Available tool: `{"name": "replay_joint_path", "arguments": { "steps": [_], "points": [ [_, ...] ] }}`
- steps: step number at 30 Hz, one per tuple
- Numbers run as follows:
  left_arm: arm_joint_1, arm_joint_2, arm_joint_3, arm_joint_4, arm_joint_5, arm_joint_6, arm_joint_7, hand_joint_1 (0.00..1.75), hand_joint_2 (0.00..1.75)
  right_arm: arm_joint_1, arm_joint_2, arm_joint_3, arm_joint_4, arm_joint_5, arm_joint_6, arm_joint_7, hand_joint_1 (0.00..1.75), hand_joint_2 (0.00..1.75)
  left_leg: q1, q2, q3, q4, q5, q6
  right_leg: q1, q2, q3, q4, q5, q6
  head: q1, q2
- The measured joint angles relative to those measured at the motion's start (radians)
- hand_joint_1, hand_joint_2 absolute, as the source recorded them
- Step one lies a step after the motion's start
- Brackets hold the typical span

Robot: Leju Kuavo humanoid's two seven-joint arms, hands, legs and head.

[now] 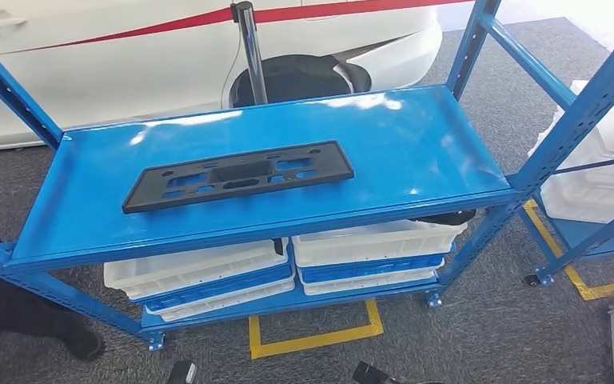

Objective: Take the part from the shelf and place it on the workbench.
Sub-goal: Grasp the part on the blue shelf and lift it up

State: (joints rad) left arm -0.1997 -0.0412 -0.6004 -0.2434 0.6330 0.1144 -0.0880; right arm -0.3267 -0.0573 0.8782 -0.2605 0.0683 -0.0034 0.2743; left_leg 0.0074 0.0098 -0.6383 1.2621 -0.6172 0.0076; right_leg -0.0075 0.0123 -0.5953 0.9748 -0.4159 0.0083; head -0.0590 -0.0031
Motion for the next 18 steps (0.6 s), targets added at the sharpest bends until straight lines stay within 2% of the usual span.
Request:
{"name": "replay_joint_path", "arguments": {
  "steps": [1, 2, 4, 5, 7, 11, 18],
  "points": [
    [0.001, 0.0, 0.0, 0.0, 0.001, -0.003, 0.002, 0.0, 0.0, 0.001, 0.0, 0.0, 0.0, 0.0, 0.0, 0.0, 0.0, 0.0, -0.001, 0.0, -0.008, -0.018, 0.021, 0.003, 0.002, 0.003, 0.005, 0.0, -0.004, 0.0, 0.0, 0.0],
    [0.002, 0.0, 0.0, 0.0, 0.002, -0.005, 0.003, 0.0, 0.0, 0.001, 0.0, 0.0, 0.0, 0.0, 0.0, 0.0, 0.0, 0.0, -0.002, 0.0, 0.003, -0.073, 0.063, 0.008, 0.004, 0.006, 0.012, 0.0, -0.008, 0.001, 0.0, 0.0],
    [0.0, 0.0, 0.0, 0.0, 0.002, -0.007, 0.004, 0.0, 0.0, 0.0, 0.001, 0.0, 0.0, -0.002, 0.0, -0.001, 0.0, 0.0, -0.009, -0.002, 0.045, -0.213, 0.151, 0.023, 0.007, 0.009, 0.025, -0.001, -0.014, 0.002, 0.0, 0.0],
    [-0.001, 0.0, 0.0, 0.0, 0.002, -0.007, 0.004, 0.0, 0.0, -0.001, 0.001, 0.0, 0.0, -0.003, 0.001, -0.003, 0.0, 0.0, -0.013, -0.003, 0.06, -0.262, 0.173, 0.029, 0.007, 0.01, 0.029, -0.002, -0.017, 0.005, 0.0, 0.0],
    [-0.002, 0.0, 0.0, 0.0, 0.002, -0.007, 0.004, 0.0, 0.0, -0.001, 0.002, 0.0, 0.0, -0.005, 0.005, -0.007, 0.0, 0.0, -0.02, -0.006, 0.071, -0.298, 0.186, 0.036, 0.006, 0.011, 0.031, -0.003, -0.022, 0.012, 0.001, 0.0],
    [-0.002, 0.0, 0.0, 0.0, 0.003, -0.006, 0.003, 0.0, 0.0, 0.0, 0.002, -0.001, 0.0, -0.012, 0.015, -0.025, 0.0, 0.0, -0.02, -0.009, 0.075, -0.302, 0.202, 0.026, 0.009, 0.009, 0.034, -0.003, -0.027, -0.005, 0.002, 0.0],
    [-0.002, 0.0, 0.0, 0.0, 0.007, -0.01, -0.011, 0.0, 0.0, 0.0, 0.002, -0.011, 0.0, -0.038, 0.042, -0.078, 0.0, 0.0, -0.021, -0.01, 0.075, -0.302, 0.199, 0.035, 0.008, 0.009, 0.039, -0.014, -0.024, 0.01, 0.002, 0.0]
  ]
}}
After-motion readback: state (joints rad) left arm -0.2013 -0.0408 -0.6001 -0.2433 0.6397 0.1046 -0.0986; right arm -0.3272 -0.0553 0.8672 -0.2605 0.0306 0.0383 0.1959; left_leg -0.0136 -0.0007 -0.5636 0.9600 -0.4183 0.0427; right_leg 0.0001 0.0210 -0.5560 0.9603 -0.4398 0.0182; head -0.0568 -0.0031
